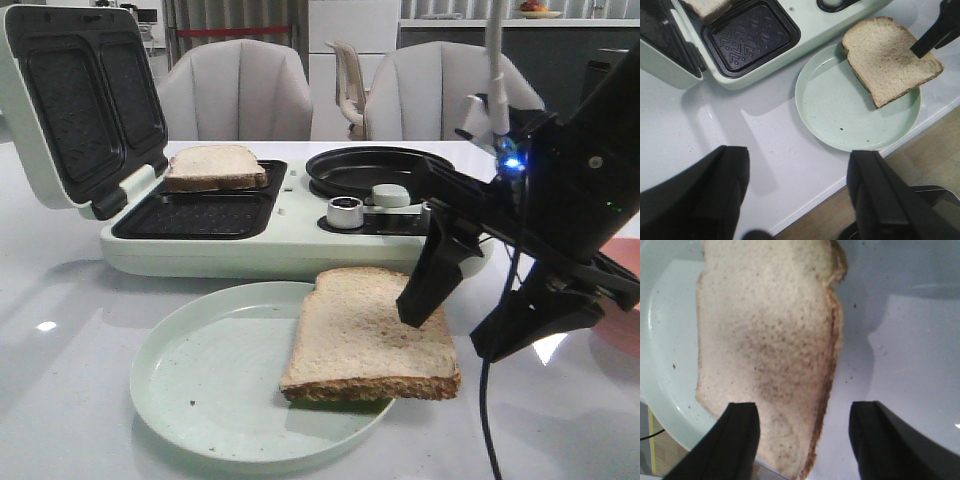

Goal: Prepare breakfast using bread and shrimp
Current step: 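Grasp the second bread slice on the plate with the right gripper, then carry the bread over and lay it on the first slice, release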

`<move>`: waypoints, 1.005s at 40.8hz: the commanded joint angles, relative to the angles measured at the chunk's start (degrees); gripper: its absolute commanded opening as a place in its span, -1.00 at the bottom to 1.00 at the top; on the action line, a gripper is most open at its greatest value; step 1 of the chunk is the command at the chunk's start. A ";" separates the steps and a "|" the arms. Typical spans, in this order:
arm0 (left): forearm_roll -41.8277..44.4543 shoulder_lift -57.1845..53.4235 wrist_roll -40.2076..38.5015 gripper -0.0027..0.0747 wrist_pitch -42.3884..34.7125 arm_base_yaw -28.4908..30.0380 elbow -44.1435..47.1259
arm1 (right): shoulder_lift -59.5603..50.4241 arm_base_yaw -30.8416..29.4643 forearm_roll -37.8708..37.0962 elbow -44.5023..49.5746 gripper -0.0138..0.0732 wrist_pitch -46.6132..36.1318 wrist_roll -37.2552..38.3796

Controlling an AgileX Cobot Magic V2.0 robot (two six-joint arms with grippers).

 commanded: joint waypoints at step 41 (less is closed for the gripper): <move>8.05 -0.54 0.05 0.31 -4.11 -0.40 -1.66 | -2.96 -0.02 1.23 -8.82 -0.60 7.94 -3.67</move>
